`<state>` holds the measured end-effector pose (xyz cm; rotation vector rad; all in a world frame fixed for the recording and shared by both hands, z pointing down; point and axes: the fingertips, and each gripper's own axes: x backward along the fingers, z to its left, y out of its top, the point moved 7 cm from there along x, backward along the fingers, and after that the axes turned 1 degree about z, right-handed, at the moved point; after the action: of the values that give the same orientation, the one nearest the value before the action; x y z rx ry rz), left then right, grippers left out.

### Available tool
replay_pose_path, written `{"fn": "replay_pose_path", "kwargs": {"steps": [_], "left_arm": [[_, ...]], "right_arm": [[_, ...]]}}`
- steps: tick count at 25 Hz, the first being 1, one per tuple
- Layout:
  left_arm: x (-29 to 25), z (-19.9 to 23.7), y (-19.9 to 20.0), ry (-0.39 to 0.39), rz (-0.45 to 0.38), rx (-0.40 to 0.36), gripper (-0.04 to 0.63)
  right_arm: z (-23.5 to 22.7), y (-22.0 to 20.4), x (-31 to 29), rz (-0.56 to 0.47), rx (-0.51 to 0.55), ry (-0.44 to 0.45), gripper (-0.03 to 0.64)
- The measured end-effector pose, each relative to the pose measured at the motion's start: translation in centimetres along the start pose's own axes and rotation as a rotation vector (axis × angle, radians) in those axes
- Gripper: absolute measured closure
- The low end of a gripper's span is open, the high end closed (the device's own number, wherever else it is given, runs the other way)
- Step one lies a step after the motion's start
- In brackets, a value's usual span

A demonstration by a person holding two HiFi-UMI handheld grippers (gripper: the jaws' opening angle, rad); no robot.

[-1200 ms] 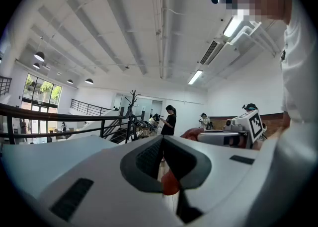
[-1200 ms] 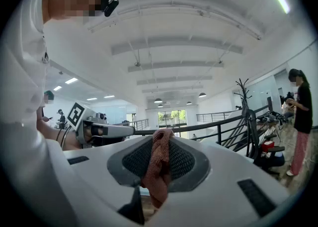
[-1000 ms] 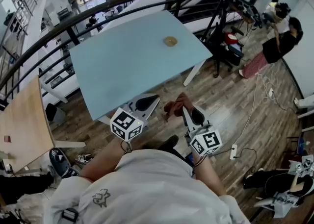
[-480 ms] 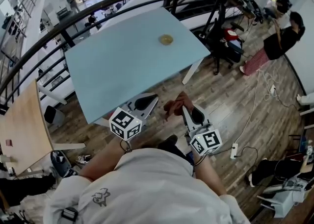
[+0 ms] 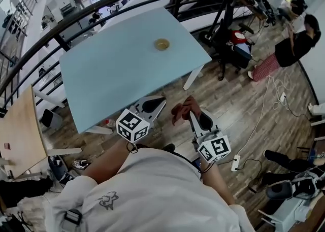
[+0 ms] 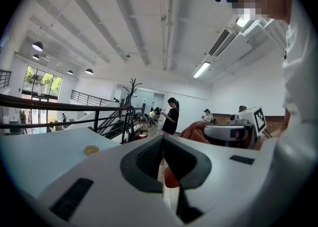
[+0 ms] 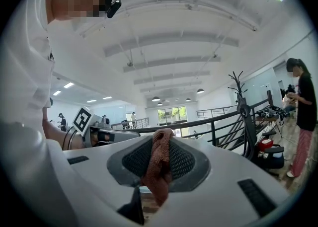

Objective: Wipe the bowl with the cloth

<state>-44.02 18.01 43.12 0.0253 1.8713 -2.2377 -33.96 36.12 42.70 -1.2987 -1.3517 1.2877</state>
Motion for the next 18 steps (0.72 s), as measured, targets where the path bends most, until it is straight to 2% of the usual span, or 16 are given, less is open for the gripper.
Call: {"fn": "replay_pose_path", "kwargs": {"steps": [3,8,18], "left_arm": [[-2.3,0.3,0.3,0.035,0.007,-0.006,0.581],[-6.0,1.8,0.6,0.065,0.022,-0.008,0.581],[-14.6,10.2,2.1,0.091,-0.002,0.017,0.581]], "right_arm": [[-2.6,0.3,-0.1,0.010,0.003,0.031,0.520],[-6.9,0.1,-0.9,0.016,-0.015,0.032,0.520],[-15.1,0.5,-8.1,0.053,0.000,0.042,0.520]]}}
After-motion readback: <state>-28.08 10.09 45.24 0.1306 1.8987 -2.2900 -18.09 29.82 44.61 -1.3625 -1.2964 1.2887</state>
